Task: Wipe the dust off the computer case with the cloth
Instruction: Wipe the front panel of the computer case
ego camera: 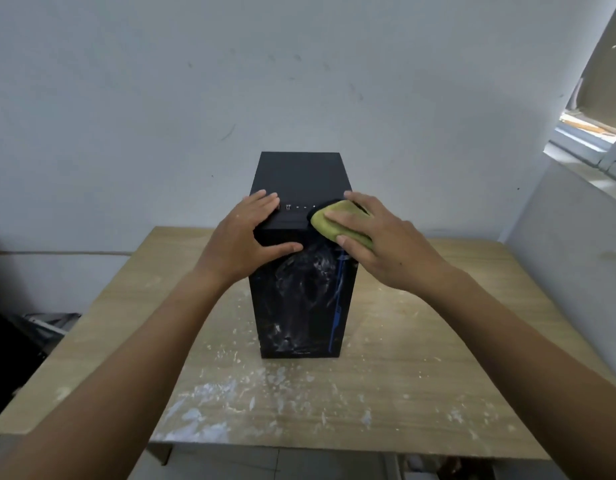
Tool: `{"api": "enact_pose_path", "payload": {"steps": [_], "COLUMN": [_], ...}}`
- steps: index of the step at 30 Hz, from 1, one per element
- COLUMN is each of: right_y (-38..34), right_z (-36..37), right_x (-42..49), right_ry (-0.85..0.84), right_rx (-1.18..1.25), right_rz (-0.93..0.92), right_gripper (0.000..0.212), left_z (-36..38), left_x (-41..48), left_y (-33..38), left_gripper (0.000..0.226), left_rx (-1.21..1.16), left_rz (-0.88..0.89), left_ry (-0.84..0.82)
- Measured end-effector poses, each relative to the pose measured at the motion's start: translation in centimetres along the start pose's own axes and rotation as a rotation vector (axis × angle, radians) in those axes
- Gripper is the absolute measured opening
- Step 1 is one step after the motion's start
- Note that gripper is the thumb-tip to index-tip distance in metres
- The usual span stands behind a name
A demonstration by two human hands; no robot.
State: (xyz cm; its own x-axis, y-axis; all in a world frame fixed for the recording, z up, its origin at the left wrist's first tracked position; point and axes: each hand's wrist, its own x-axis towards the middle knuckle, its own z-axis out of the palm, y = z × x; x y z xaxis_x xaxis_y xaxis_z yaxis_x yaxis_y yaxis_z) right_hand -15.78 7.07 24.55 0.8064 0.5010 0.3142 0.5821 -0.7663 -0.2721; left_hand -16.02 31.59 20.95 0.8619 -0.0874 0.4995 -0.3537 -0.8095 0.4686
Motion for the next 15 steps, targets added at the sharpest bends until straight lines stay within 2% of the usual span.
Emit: {"api": "enact_pose_path", "payload": {"steps": [8, 15], "right_y": [1.0, 1.6], "right_z": [1.4, 3.1], "right_x": [0.0, -0.3], "right_ry": [0.072, 0.272], "right_rx": [0.024, 0.026], "right_rz": [-0.060, -0.146], "right_gripper": [0.041, 0.040], "left_z": [0.8, 1.1], "left_x": [-0.5, -0.7], "left_y": [0.1, -0.2], "left_gripper": [0.093, 0.091], "left_rx": [-0.003, -0.017], "left_rz": [0.000, 0.044], "left_ry": [0.117, 0.189]}}
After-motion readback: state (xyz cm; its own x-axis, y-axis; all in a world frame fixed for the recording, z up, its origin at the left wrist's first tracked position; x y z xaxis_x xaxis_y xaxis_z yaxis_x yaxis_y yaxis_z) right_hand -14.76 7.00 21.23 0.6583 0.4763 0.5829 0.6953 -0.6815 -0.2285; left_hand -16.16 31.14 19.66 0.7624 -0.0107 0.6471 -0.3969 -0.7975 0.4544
